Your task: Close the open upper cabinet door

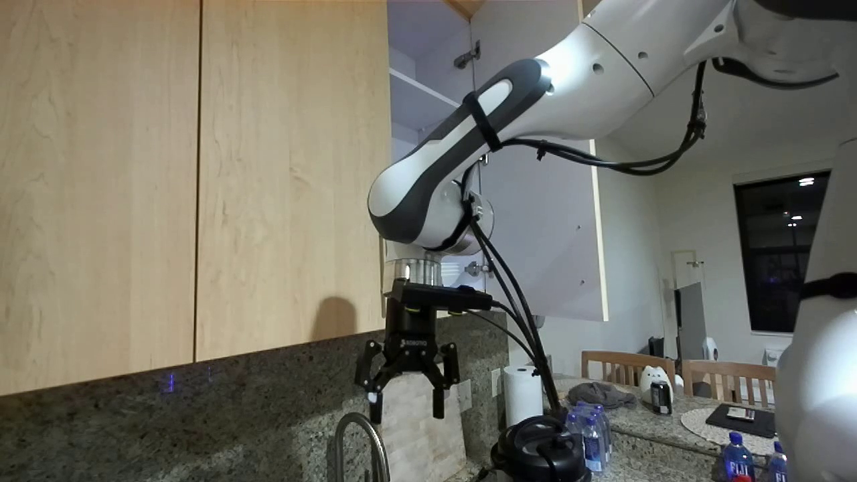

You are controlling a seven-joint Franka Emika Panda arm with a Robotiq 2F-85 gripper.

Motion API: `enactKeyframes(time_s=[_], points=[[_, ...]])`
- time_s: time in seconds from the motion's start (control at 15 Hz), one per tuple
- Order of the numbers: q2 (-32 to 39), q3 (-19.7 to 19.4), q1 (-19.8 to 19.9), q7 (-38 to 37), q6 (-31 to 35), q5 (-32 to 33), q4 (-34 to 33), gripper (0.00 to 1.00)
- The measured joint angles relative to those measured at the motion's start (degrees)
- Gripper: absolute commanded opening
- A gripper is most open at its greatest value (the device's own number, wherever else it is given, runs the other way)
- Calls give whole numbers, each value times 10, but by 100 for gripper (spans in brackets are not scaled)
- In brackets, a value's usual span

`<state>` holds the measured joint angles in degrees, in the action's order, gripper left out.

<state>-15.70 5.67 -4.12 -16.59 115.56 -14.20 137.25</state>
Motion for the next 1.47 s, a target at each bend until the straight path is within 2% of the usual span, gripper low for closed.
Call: enactKeyframes(time_s=[0.47, 0.87, 1.47], points=[[-17, 7, 0, 0, 5, 36, -6, 100], [-44, 10, 0, 0, 23, 39, -1, 100], [-120, 8, 4, -1, 79, 39, 59, 100]])
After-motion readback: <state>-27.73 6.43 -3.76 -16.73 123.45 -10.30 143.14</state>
